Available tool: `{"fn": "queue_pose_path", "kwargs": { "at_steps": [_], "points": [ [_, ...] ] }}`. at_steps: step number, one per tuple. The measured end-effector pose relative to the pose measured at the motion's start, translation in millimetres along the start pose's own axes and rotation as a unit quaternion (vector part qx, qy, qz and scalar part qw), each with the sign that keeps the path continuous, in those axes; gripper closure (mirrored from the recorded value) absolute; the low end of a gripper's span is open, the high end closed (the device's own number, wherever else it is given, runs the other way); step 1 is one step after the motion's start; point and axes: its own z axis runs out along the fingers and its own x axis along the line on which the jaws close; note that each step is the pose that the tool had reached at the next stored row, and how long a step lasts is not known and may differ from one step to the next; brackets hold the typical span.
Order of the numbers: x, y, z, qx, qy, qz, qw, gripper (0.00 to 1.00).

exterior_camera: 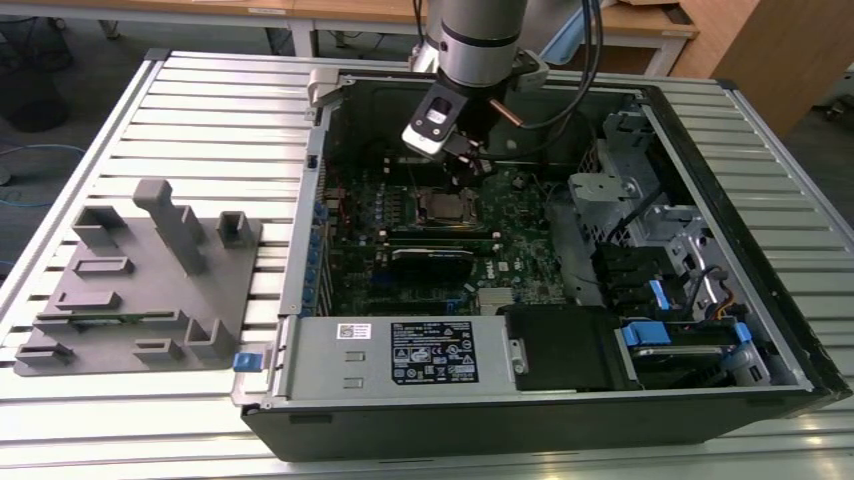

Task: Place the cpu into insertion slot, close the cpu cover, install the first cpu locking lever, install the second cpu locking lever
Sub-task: 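Close the cpu cover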

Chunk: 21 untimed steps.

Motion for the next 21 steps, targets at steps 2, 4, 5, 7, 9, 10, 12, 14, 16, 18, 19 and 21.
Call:
{"fn": "queue_pose_path", "kwargs": {
  "at_steps": [2, 4, 5, 7, 9, 10, 12, 14, 16, 18, 19, 21],
  "points": [
    [0.0, 0.0, 0.0, 0.0, 0.0001, -0.006, 1.0, 0.89],
    [0.0, 0.0, 0.0, 0.0, 0.0002, -0.011, 0.9999, 0.89],
    [0.0, 0.0, 0.0, 0.0, 0.0002, -0.014, 0.9999, 0.89],
    [0.0, 0.0, 0.0, 0.0, 0.0003, -0.018, 0.9998, 0.89],
    [0.0, 0.0, 0.0, 0.0, 0.0004, -0.021, 0.9998, 0.89],
    [0.0, 0.0, 0.0, 0.0, 0.0004, -0.023, 0.9997, 0.89],
    [0.0, 0.0, 0.0, 0.0, 0.0004, -0.024, 0.9997, 0.89],
    [0.0, 0.0, 0.0, 0.0, 0.0004, -0.024, 0.9997, 0.89],
    [0.0, 0.0, 0.0, 0.0, 0.0004, -0.024, 0.9997, 0.89],
    [0.0, 0.0, 0.0, 0.0, 0.0004, -0.024, 0.9997, 0.89],
    [0.0, 0.0, 0.0, 0.0, 0.0004, -0.024, 0.9997, 0.89],
    [0.0, 0.0, 0.0, 0.0, 0.0004, -0.024, 0.9997, 0.89]
  ]
}}
